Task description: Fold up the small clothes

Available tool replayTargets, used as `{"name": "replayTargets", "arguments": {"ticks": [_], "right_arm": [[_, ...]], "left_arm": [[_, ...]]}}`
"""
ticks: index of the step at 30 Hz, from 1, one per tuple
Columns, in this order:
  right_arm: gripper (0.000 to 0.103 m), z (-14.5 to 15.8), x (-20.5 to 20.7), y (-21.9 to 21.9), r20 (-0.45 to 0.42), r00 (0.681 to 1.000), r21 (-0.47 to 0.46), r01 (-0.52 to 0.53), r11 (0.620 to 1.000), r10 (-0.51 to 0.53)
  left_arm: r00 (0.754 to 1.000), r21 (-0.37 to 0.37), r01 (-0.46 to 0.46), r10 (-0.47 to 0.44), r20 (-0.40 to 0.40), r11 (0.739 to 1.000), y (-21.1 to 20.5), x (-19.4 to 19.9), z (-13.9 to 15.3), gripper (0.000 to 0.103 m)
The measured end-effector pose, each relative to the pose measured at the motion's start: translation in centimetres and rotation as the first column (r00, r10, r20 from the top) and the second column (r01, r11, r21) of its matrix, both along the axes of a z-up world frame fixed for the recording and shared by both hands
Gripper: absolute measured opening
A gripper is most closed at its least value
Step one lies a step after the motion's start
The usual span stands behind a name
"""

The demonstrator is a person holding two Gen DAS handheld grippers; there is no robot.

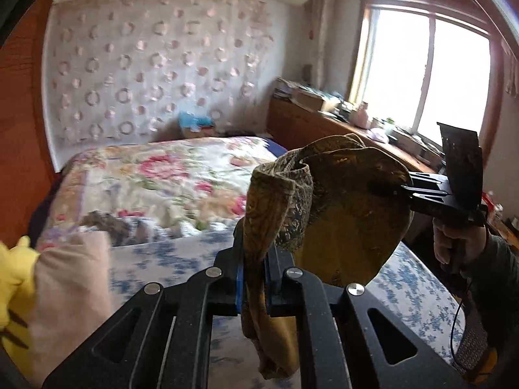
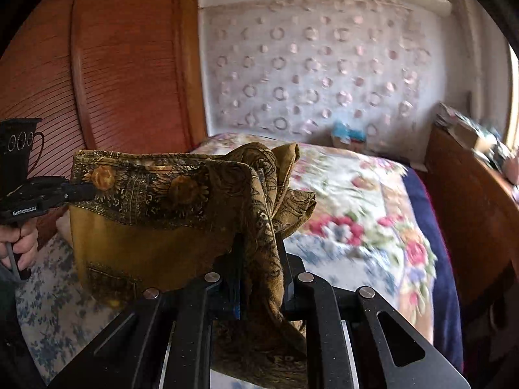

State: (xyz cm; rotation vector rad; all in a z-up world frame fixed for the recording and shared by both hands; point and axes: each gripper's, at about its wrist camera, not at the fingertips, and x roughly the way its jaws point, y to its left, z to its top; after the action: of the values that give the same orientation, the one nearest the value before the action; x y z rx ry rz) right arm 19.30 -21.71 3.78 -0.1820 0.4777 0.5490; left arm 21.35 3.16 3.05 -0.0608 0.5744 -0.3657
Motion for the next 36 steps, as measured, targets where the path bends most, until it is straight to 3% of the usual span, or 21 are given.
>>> {"name": "replayTargets", "arguments": {"ticks": [9, 19, 26, 32, 33, 35, 36], "right_arm": [[0.015, 1.4, 5.4, 9.2, 0.038, 0.977, -0.099, -0.207, 0.973, 0.212], [0.015, 3.6, 11.0, 18.7, 0.074, 0.901, -0.213, -0.404, 0.890, 0.427], [0.015, 2.7, 14.9, 26.2, 0.045, 0.834, -0.280, -0.517, 0.809, 0.549], [0.017, 0.8, 17.6, 31.2, -0.011, 0.822, -0.281, -0.549, 0.787, 0.569], [0.021, 0.7, 18.2, 32.3, -0.016, 0.825, -0.272, -0.548, 0.791, 0.565], [0.049, 0.6, 18.7, 32.5, -0.016, 0.845, -0.243, -0.522, 0.818, 0.534], [0.053, 0.6, 19.1, 32.8, -0.013, 0.858, -0.224, -0.503, 0.835, 0.513]], "left_arm": [[0.976, -0.025, -0.212, 0.213, 0.047, 0.977, 9.3, -3.4, -0.3, 0.010], [0.922, -0.033, -0.382, 0.384, 0.053, 0.923, 15.3, -7.0, -2.8, 0.010], [0.884, -0.059, -0.466, 0.467, -0.011, 0.883, 18.1, -8.9, -5.9, 0.009], [0.850, -0.032, -0.524, 0.521, -0.079, 0.851, 19.8, -9.3, -8.6, 0.009], [0.846, -0.031, -0.531, 0.526, -0.090, 0.847, 19.9, -9.4, -9.0, 0.009], [0.839, -0.021, -0.538, 0.533, -0.111, 0.843, 20.2, -9.4, -9.8, 0.010], [0.836, -0.013, -0.541, 0.536, -0.121, 0.841, 20.2, -9.3, -10.1, 0.010]]}}
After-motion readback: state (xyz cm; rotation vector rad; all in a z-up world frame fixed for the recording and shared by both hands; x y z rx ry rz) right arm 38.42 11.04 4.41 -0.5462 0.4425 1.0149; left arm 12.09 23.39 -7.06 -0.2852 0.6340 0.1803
